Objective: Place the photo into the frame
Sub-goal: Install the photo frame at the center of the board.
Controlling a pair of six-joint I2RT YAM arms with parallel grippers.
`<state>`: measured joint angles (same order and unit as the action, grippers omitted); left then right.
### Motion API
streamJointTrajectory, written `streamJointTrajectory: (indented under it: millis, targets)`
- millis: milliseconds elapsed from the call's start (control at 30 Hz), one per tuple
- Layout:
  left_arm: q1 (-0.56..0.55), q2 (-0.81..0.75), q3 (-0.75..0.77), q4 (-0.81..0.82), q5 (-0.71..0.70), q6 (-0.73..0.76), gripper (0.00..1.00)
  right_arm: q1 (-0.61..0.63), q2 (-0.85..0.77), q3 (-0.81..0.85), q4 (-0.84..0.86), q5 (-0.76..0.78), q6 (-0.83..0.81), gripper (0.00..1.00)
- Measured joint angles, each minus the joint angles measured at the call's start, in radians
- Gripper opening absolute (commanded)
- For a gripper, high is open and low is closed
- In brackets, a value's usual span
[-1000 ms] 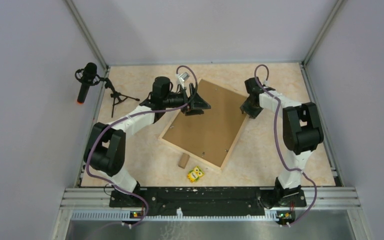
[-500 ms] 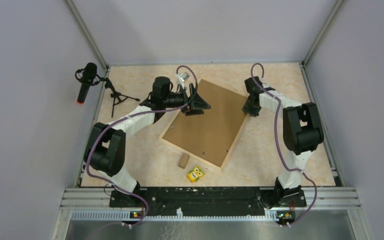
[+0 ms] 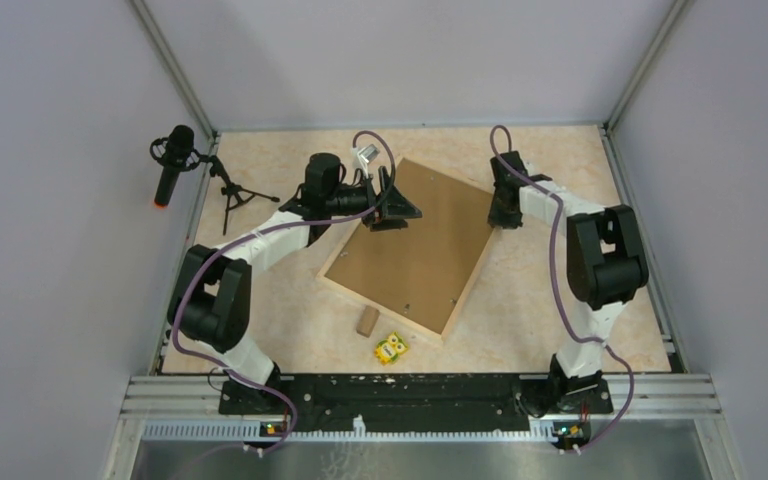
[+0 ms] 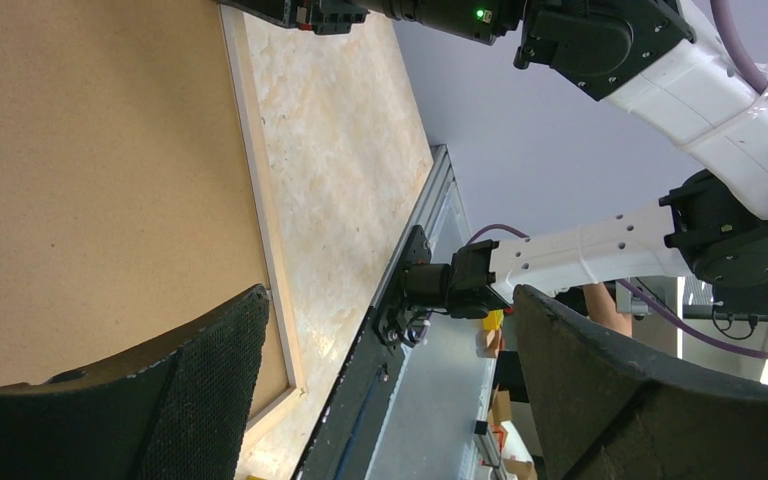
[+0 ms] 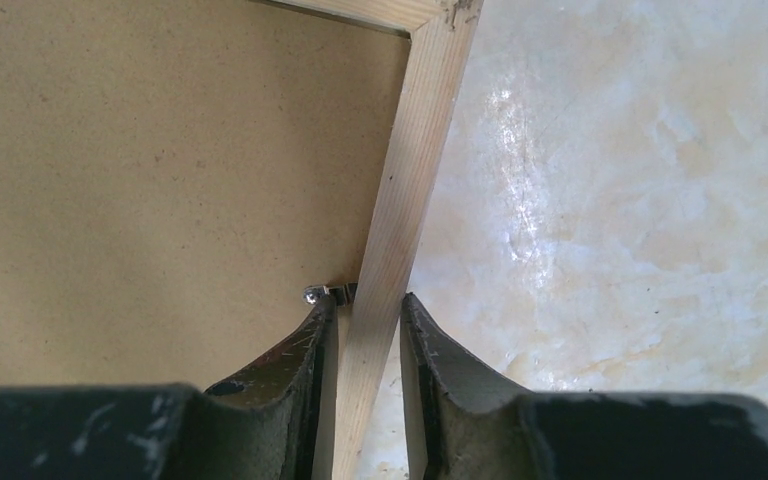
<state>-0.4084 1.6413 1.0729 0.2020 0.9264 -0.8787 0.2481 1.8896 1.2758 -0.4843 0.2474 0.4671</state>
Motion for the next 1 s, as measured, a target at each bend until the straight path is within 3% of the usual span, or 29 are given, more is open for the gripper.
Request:
streamJointTrajectory:
  millis: [133, 267, 400, 533, 633, 700, 767, 1000]
  targets:
    - [0.000, 0.000, 0.000, 0.000, 0.001, 0.002, 0.94, -0.013, -0.025, -0.034, 0.019, -0.029, 0.000, 0.30]
    - [0.000, 0.000, 0.000, 0.004, 0.002, -0.005, 0.94, -0.029, -0.048, -0.069, 0.032, -0.045, 0.019, 0.33]
    - [0.000, 0.000, 0.000, 0.004, 0.001, -0.002, 0.94, -0.036, -0.056, -0.086, 0.043, -0.069, 0.058, 0.43]
    - [-0.002, 0.002, 0.000, 0.005, 0.001, -0.003, 0.94, -0.037, -0.082, -0.132, 0.076, -0.064, 0.103, 0.45]
    - [-0.005, 0.004, 0.000, 0.007, 0.003, -0.006, 0.94, -0.037, -0.102, -0.171, 0.105, -0.057, 0.148, 0.33]
    - [-0.006, 0.004, 0.000, 0.007, 0.003, -0.006, 0.94, -0.039, -0.110, -0.188, 0.124, -0.058, 0.195, 0.13]
    - [-0.007, 0.004, 0.000, 0.006, 0.002, -0.005, 0.94, -0.044, -0.119, -0.205, 0.148, -0.063, 0.245, 0.00]
    - [-0.012, 0.004, 0.000, 0.007, 0.004, -0.006, 0.95, -0.092, -0.209, -0.332, 0.190, -0.069, 0.431, 0.00]
